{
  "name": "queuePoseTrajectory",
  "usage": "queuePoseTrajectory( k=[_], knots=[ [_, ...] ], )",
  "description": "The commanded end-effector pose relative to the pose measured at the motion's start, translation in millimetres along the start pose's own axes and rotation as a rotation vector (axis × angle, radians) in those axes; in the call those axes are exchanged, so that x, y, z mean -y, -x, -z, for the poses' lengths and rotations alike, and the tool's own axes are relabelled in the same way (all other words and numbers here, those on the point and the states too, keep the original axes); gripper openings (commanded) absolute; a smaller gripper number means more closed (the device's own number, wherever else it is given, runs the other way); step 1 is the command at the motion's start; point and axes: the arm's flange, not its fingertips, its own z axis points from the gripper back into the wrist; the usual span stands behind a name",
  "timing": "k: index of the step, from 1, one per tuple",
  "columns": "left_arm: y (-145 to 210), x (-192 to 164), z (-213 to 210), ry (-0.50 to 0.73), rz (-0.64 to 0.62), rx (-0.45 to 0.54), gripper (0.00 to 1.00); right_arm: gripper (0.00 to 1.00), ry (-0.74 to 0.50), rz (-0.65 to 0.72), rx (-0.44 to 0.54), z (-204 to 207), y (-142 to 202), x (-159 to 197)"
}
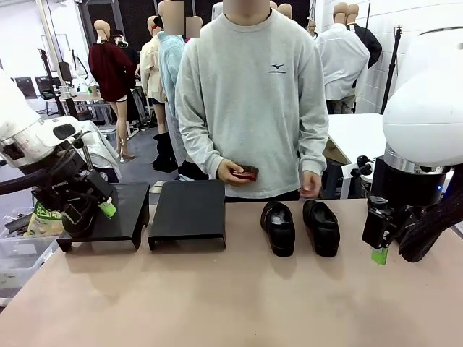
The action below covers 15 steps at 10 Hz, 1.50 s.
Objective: Organize the shoes by placing them on the stand.
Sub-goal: Pick up one Shoe and place it in the middle of the table.
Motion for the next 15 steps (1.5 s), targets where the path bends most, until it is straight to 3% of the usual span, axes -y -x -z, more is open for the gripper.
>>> queuePoseTrajectory(
  k=[1, 4, 6, 9, 13, 15],
  knots=[
    [-6, 3, 9, -0.024, 0.017, -0.027, 1.0, 1.0, -0.022, 0.006, -0.001, 1, 0, -2],
    [-6, 3, 9, -0.024, 0.017, -0.027, 1.0, 1.0, 0.0, 0.0, 0.0, 0, 0, 0],
    [-6, 3, 9, -0.024, 0.017, -0.027, 1.0, 1.0, 0.021, 0.207, 0.046, -21, -22, 71],
    [-6, 3, 9, -0.024, 0.017, -0.027, 1.0, 1.0, -0.104, 0.227, 0.074, -23, -70, 181],
    [-6, 3, 9, -0.024, 0.017, -0.027, 1.0, 1.0, -0.155, 0.232, -0.031, -8, -127, 248],
    [-6, 3, 9, -0.024, 0.017, -0.027, 1.0, 1.0, -0.183, 0.275, -0.044, 1, -135, 258]
  ],
)
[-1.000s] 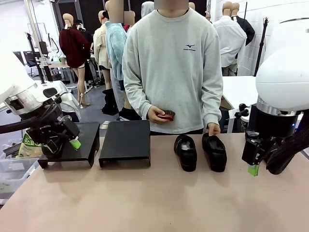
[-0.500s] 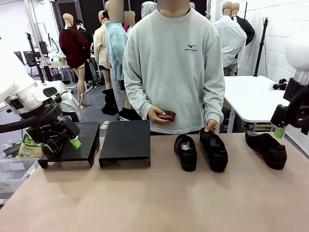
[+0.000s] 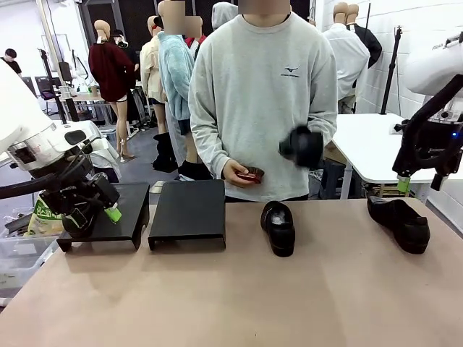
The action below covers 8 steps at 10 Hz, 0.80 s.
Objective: Organize the shoes by placing them on the stand.
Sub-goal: Pick up one Shoe and place it in the middle of the table.
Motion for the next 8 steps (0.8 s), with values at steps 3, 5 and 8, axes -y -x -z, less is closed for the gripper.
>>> queuePoseTrajectory(
  k=[3, 5, 8],
  knots=[
    [-1, -1, 0, -0.014, 0.008, -0.001, 1.0, 1.0, 0.0, 0.0, 0.0, 0, 0, 0],
    [-1, -1, 0, -0.014, 0.008, -0.001, 1.0, 1.0, -0.012, 0.043, -0.027, 1, -3, 1],
    [-1, -1, 0, -0.014, 0.008, -0.001, 1.0, 1.0, 0.05, 0.032, 0.078, 41, -29, -17]
  ],
)
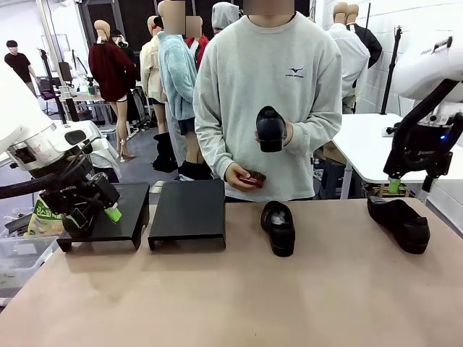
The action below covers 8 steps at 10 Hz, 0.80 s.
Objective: Organize the shoes by placing them on the stand.
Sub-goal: Pick up one Shoe and place it in the middle of the table.
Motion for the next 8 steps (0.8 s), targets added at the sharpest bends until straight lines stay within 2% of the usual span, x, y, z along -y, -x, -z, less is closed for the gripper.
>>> queuePoseTrajectory(
  k=[1, 3, 5, 8],
  knots=[
    [-1, -1, 0, -0.014, 0.008, -0.001, 1.0, 1.0, 0.09, 0.041, 0.101, 34, -17, -8],
    [-1, -1, 0, -0.014, 0.008, -0.001, 1.0, 1.0, 0.197, 0.042, 0.178, 60, -33, -19],
    [-1, -1, 0, -0.014, 0.008, -0.001, 1.0, 1.0, 0.228, 0.078, 0.205, 75, -37, -17],
    [-1, -1, 0, -0.014, 0.008, -0.001, 1.0, 1.0, 0.203, 0.107, 0.164, 83, -32, -10]
  ],
)
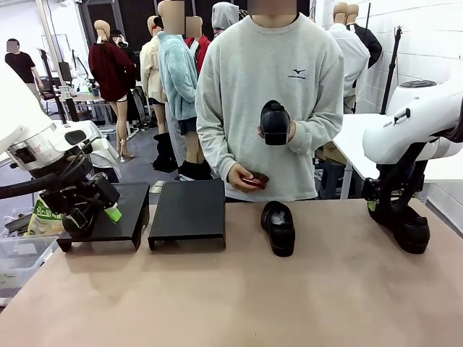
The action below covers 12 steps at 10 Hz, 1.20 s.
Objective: Organize the shoes by placing them on the stand.
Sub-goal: Pick up one Shoe and place it in the middle of the table.
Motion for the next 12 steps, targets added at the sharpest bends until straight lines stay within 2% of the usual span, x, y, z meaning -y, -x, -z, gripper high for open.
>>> queuePoseTrajectory(
  k=[1, 8, 9, 12],
  knots=[
    [-1, -1, 0, -0.014, 0.007, -0.001, 1.0, 1.0, -0.004, 0.015, -0.028, 9, 3, 1],
    [-1, -1, 0, -0.014, 0.007, -0.001, 1.0, 1.0, -0.046, 0.006, -0.087, 43, -3, 13],
    [-1, -1, 0, -0.014, 0.007, -0.001, 1.0, 0.94, -0.04, -0.015, -0.097, 47, -4, 13],
    [-1, -1, 0, -0.014, 0.007, -0.001, 1.0, 0.4, -0.002, -0.034, -0.099, 60, -6, 15]
  ],
)
